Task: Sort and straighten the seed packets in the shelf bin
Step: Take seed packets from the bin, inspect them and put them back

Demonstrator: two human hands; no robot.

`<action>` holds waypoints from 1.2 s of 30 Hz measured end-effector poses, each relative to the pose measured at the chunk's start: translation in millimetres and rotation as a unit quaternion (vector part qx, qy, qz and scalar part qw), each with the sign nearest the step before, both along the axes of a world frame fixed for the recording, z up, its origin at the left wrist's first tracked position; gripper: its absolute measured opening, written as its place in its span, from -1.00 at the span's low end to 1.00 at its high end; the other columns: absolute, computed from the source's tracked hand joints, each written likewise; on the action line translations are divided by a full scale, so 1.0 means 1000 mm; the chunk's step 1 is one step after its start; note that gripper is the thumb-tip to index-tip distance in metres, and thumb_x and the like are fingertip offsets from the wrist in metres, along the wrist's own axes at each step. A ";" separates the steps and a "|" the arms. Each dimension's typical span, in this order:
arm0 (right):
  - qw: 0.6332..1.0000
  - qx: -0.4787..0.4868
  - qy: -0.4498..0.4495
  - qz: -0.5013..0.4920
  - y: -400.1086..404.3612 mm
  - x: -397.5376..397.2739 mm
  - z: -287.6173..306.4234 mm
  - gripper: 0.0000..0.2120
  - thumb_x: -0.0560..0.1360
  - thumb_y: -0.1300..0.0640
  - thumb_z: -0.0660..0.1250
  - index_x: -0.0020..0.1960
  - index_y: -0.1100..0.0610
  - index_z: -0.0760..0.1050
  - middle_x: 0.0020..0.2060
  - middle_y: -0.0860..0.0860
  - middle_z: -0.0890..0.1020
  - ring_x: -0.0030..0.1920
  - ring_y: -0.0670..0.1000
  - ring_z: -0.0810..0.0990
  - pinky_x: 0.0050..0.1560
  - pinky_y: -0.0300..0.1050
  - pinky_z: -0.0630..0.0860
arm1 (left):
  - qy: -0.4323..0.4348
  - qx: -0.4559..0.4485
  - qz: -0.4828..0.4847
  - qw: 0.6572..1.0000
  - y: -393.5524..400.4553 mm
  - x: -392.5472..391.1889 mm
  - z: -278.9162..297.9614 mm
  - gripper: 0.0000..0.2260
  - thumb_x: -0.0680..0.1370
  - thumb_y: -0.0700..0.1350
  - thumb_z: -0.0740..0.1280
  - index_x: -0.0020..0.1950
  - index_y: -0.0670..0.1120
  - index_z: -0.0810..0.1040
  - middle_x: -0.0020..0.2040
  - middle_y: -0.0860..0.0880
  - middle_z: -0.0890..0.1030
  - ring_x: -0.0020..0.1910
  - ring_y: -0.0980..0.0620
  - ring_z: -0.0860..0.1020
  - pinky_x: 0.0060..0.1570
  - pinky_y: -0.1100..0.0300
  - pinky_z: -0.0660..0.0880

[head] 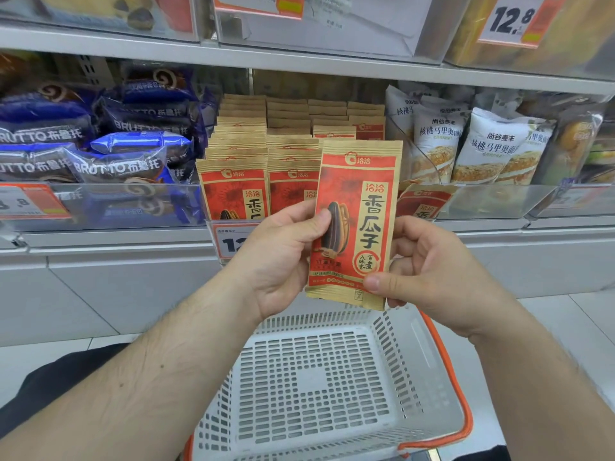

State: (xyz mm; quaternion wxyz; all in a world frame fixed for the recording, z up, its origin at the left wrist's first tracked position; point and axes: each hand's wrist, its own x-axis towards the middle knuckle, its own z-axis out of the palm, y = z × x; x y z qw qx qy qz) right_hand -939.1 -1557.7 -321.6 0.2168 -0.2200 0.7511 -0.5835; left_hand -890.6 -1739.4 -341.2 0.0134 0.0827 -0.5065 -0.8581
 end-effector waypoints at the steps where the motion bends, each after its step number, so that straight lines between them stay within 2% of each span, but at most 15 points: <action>1: 0.999 0.021 0.021 -0.012 -0.002 0.002 0.001 -0.52 0.29 0.34 0.59 0.12 0.10 0.49 -0.20 0.02 0.71 -0.47 -0.06 0.55 -0.45 -0.22 0.49 | 0.001 -0.037 0.007 0.999 0.001 0.000 -0.001 -0.77 0.66 -0.19 0.23 0.26 -0.11 0.60 0.13 -0.14 0.70 0.03 -0.10 0.67 0.01 -0.05 0.64; 4: 0.989 0.099 0.098 -0.049 -0.008 0.007 -0.001 -0.51 0.27 0.30 0.60 0.06 -0.04 0.51 -0.18 0.01 0.68 -0.47 -0.18 0.55 -0.42 -0.30 0.47 | 0.007 -0.135 0.028 0.990 0.006 0.002 -0.003 -0.82 0.62 -0.11 0.35 0.22 -0.01 0.58 0.05 0.05 0.72 0.03 0.08 0.68 0.01 0.09 0.62; 6: 0.986 0.123 0.110 -0.033 -0.011 0.010 -0.003 -0.48 0.18 0.16 0.64 0.04 -0.10 0.52 -0.15 -0.02 0.68 -0.40 -0.18 0.61 -0.35 -0.24 0.54 | 0.008 -0.151 0.023 0.988 0.010 0.003 -0.009 -0.59 0.45 -0.04 0.52 0.27 0.00 0.53 0.10 0.04 0.70 0.09 0.06 0.67 0.09 0.04 0.61; 8: 0.984 0.140 0.106 0.007 -0.009 0.011 -0.005 -0.43 0.08 -0.04 0.60 0.06 -0.10 0.53 -0.11 -0.06 0.69 -0.33 -0.14 0.65 -0.28 -0.16 0.58 | 0.010 -0.159 0.007 0.987 0.013 0.003 -0.012 -0.47 0.32 -0.04 0.54 0.27 0.00 0.51 0.07 0.02 0.71 0.06 0.03 0.69 0.06 0.03 0.61; 10: 0.986 0.123 0.113 0.023 -0.006 0.008 -0.003 -0.46 0.10 -0.17 0.51 0.05 -0.05 0.56 -0.16 -0.08 0.68 -0.38 -0.12 0.58 -0.31 -0.17 0.50 | 0.013 -0.160 -0.007 0.987 0.013 0.003 -0.013 -0.47 0.30 -0.09 0.53 0.25 -0.02 0.53 0.01 0.01 0.73 0.00 0.03 0.70 -0.04 0.08 0.60; 11: 0.991 0.082 0.106 0.017 -0.005 0.007 -0.002 -0.50 0.16 -0.19 0.47 0.03 0.01 0.58 -0.23 -0.08 0.66 -0.40 -0.10 0.54 -0.35 -0.18 0.46 | 0.015 -0.159 -0.011 0.987 0.012 0.003 -0.013 -0.49 0.30 -0.10 0.53 0.24 -0.03 0.55 -0.01 0.01 0.73 -0.03 0.04 0.69 -0.08 0.11 0.59; 14: 0.993 -0.014 0.112 -0.038 -0.005 0.006 0.000 -0.69 0.39 -0.11 0.39 -0.05 0.12 0.56 -0.45 -0.11 0.55 -0.47 -0.07 0.49 -0.42 -0.27 0.40 | 0.015 -0.181 -0.045 0.982 0.012 0.003 -0.014 -0.52 0.30 -0.13 0.50 0.22 -0.05 0.58 -0.13 0.06 0.70 -0.14 0.07 0.66 -0.14 0.15 0.54; 15: 0.990 -0.017 0.127 -0.060 -0.007 0.006 -0.001 -0.80 0.50 -0.03 0.36 -0.09 0.12 0.55 -0.48 -0.11 0.53 -0.48 -0.07 0.48 -0.44 -0.29 0.40 | 0.016 -0.182 -0.065 0.981 0.013 0.004 -0.014 -0.53 0.31 -0.16 0.48 0.22 -0.06 0.57 -0.18 0.08 0.68 -0.18 0.09 0.64 -0.18 0.18 0.54; 17: 0.984 -0.001 0.156 -0.083 -0.012 0.007 -0.006 -0.79 0.61 0.11 0.25 -0.15 0.16 0.52 -0.49 -0.05 0.52 -0.49 -0.07 0.49 -0.45 -0.26 0.41 | 0.016 -0.172 -0.093 0.981 0.017 0.005 -0.015 -0.56 0.32 -0.20 0.47 0.20 -0.08 0.57 -0.20 0.07 0.68 -0.20 0.09 0.63 -0.20 0.19 0.55; 20: 0.984 0.002 0.157 -0.081 -0.016 0.009 -0.011 -0.74 0.62 0.24 0.20 -0.22 0.29 0.47 -0.50 0.04 0.50 -0.51 -0.03 0.48 -0.47 -0.19 0.41 | 0.022 -0.153 -0.072 0.985 0.021 0.005 -0.015 -0.61 0.40 -0.27 0.52 0.18 -0.04 0.55 -0.12 0.03 0.71 -0.14 0.07 0.67 -0.19 0.18 0.58; 22: 0.991 -0.030 0.112 -0.061 -0.017 0.009 -0.011 -0.73 0.62 0.27 0.19 -0.22 0.31 0.48 -0.51 0.05 0.51 -0.54 -0.01 0.45 -0.50 -0.20 0.37 | 0.021 -0.139 -0.038 0.989 0.018 0.003 -0.016 -0.49 0.35 -0.19 0.55 0.26 -0.01 0.51 -0.02 0.03 0.70 -0.06 0.05 0.68 -0.15 0.13 0.58; 25: 0.994 -0.099 0.040 -0.030 -0.018 0.009 -0.009 -0.73 0.52 0.15 0.22 -0.19 0.36 0.49 -0.50 0.08 0.57 -0.59 0.01 0.42 -0.55 -0.20 0.31 | 0.002 -0.060 -0.067 0.996 0.014 0.000 -0.014 -0.30 0.27 -0.14 0.51 0.40 -0.17 0.44 0.04 -0.14 0.63 -0.04 -0.12 0.62 -0.20 -0.01 0.55; 28: 0.991 -0.136 0.001 -0.015 -0.019 0.009 -0.006 -0.70 0.45 0.14 0.21 -0.18 0.43 0.45 -0.49 0.15 0.56 -0.63 -0.01 0.40 -0.58 -0.27 0.30 | 0.018 -0.006 -0.122 0.992 0.013 0.003 -0.011 -0.42 0.31 -0.10 0.45 0.30 -0.23 0.50 -0.05 -0.30 0.54 -0.01 -0.29 0.52 -0.04 -0.24 0.44; 31: 0.990 -0.143 -0.006 -0.011 -0.019 0.010 -0.006 -0.74 0.45 0.14 0.21 -0.19 0.36 0.49 -0.49 0.16 0.56 -0.64 -0.02 0.39 -0.59 -0.30 0.29 | 0.038 0.002 -0.145 0.989 0.014 0.003 -0.010 -0.59 0.34 -0.10 0.40 0.17 -0.15 0.57 -0.16 -0.29 0.56 -0.10 -0.27 0.56 -0.01 -0.25 0.37; 36: 0.988 -0.153 -0.013 -0.011 -0.019 0.010 -0.007 -0.78 0.45 0.13 0.22 -0.24 0.27 0.50 -0.49 0.16 0.55 -0.64 0.00 0.38 -0.60 -0.28 0.29 | 0.031 -0.002 -0.134 0.990 0.014 0.003 -0.010 -0.52 0.32 -0.10 0.43 0.22 -0.18 0.55 -0.11 -0.28 0.55 -0.02 -0.31 0.52 -0.01 -0.28 0.40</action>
